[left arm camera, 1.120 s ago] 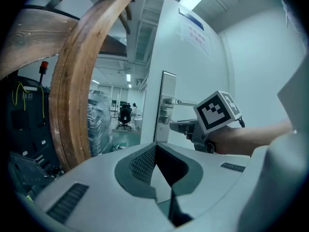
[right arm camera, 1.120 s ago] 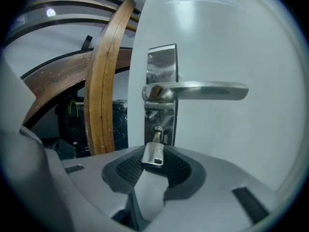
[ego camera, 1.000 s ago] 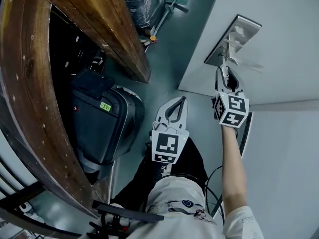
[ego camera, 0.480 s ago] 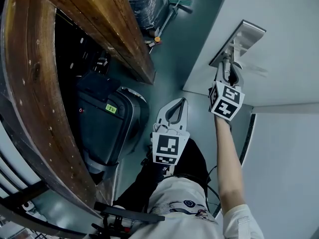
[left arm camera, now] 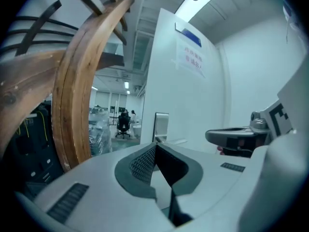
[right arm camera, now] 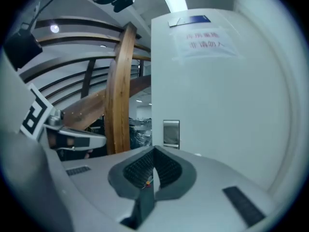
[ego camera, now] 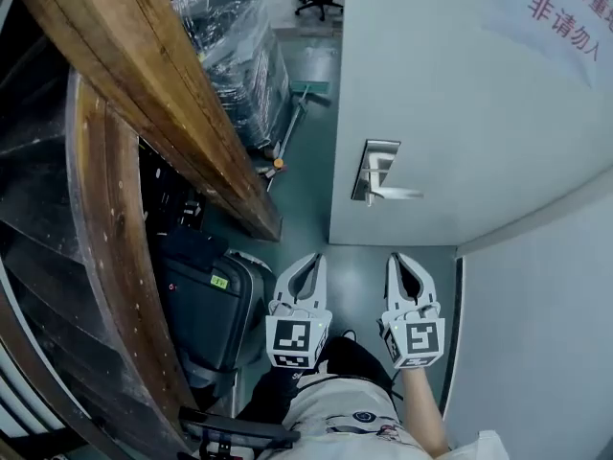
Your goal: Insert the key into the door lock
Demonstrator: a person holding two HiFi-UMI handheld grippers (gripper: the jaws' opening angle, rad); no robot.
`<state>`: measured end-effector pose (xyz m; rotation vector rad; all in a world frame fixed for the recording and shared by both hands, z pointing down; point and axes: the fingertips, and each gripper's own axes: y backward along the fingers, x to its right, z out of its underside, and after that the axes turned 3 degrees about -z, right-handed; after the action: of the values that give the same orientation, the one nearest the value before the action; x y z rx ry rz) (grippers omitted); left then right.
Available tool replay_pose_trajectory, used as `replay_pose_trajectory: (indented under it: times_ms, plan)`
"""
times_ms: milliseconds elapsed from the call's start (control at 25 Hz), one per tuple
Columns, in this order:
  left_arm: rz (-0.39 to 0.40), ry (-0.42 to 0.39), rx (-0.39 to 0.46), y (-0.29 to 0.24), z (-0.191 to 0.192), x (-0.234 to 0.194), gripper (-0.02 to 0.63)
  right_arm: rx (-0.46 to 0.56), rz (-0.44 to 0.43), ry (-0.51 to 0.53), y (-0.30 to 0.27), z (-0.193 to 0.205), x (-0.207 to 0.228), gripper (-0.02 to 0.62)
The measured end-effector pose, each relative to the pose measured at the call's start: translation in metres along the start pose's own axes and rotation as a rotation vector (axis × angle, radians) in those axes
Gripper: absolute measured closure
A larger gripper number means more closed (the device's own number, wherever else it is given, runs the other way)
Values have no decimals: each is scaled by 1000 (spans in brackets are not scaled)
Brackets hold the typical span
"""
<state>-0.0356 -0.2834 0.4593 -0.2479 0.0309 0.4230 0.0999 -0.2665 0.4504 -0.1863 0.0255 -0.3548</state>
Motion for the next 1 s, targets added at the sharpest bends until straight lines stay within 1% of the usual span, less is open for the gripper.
replay_pose_trajectory:
  times_ms: [80,200,360,440,520,1000]
  plan:
    - [-1,-5,16,20,-28,7,601,24,-14,13,36,-31,-6,589]
    - [6,-21,48,48,-65,18,601,72,-1,-4,76,-69,-7,590]
    - [29,-51,120,55,-97,30,601,130,35,5,89,-100,2,590]
    - [40,-57,133,52,-103,34,601,138,43,-20,90,-106,4,590]
    - [54,-63,141,50,-107,38,601,155,31,-34,91,-106,5,590]
    - [60,-71,173,43,-118,42,601,178,22,-24,80,-116,5,590]
